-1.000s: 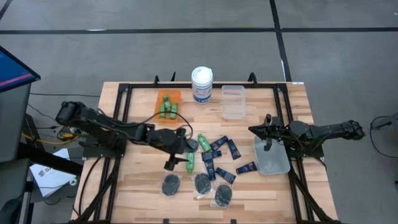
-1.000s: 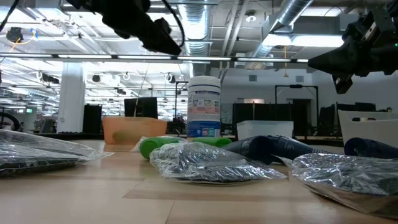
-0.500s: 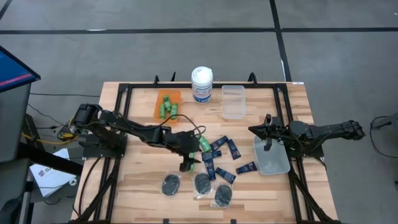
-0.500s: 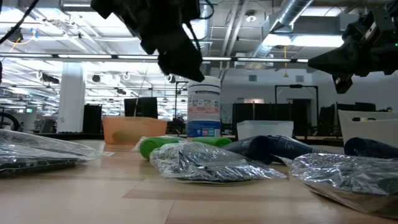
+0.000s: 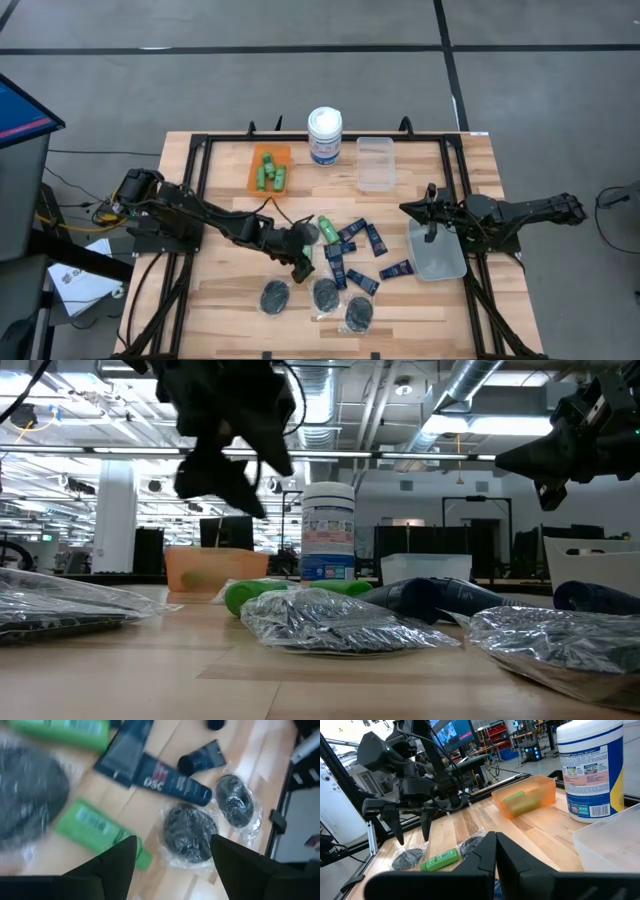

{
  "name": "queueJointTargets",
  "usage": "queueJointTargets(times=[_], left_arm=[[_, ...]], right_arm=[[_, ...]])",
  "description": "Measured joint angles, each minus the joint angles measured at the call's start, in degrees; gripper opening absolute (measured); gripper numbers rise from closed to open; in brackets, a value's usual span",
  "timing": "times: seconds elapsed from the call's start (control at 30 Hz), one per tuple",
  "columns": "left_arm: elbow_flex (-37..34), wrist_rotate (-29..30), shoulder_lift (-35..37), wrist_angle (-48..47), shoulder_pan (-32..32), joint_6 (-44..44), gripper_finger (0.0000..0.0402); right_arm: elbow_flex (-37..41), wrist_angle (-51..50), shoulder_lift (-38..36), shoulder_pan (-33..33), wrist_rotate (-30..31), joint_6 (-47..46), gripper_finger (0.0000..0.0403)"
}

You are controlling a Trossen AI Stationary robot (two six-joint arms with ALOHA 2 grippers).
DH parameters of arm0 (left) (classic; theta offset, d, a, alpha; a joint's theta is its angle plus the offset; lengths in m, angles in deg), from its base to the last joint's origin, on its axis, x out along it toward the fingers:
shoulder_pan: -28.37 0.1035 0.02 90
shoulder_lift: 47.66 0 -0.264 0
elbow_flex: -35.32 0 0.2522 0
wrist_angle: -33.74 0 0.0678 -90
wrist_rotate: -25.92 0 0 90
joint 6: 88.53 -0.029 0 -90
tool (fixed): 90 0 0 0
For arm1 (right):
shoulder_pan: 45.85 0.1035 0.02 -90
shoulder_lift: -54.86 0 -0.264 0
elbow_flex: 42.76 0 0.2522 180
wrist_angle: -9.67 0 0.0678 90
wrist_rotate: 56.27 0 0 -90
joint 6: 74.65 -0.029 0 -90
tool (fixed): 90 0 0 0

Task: Pick & Place Travel size toiletries
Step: Put the green shampoo into the orange bin

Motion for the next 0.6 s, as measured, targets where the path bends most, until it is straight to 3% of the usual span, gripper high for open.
queueJointTargets(times=[0.23,0.6], left_arm=[[-0.1,1.4,0.0,-9.7,-0.5,12.0,0.0243],[-0.3,7.1,-0.9,-9.8,-0.4,20.4,0.0242]], right_arm=[[0.0,0.0,0.0,0.0,0.0,0.0,0.0],[0.0,0.0,0.0,0.0,0.0,0.0,0.0]])
